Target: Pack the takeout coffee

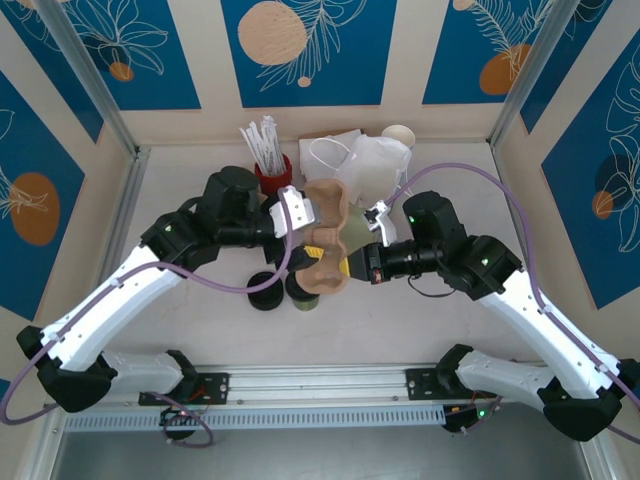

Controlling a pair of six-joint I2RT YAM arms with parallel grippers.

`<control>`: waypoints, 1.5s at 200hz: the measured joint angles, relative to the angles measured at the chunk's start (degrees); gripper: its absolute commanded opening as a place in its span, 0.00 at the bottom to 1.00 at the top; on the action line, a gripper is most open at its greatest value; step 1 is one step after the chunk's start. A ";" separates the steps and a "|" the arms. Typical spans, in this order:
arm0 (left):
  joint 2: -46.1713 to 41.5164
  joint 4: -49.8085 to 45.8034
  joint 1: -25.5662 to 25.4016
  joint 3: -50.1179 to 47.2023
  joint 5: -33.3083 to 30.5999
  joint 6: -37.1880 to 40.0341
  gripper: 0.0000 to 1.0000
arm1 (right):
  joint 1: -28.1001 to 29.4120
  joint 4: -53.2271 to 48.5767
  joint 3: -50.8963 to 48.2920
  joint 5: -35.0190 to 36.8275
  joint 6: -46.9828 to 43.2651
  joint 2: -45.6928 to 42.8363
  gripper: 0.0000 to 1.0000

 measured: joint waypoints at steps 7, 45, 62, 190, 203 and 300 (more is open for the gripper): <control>0.46 -0.22 0.00 0.00 -0.04 0.66 0.84 | 0.00 -0.07 0.00 -0.20 0.00 0.09 0.00; 1.88 -0.96 -0.20 0.00 -0.42 3.10 0.74 | 0.00 -0.15 0.13 -0.57 -0.02 0.20 0.00; 2.01 -0.94 -0.68 0.00 -0.66 4.00 0.68 | 0.00 -0.22 0.20 -0.59 -0.24 0.33 0.00; 5.25 -1.22 -3.21 1.09 -2.91 7.26 0.46 | 0.00 -0.76 0.74 -1.07 -0.46 0.37 0.00; 5.25 -1.36 -3.30 1.18 -2.99 7.32 0.48 | 0.00 -0.96 0.74 -1.07 -0.46 0.37 0.00; 5.25 -1.46 -3.61 1.25 -2.97 7.85 0.47 | 0.00 -2.12 0.72 -0.96 -0.44 -0.37 0.00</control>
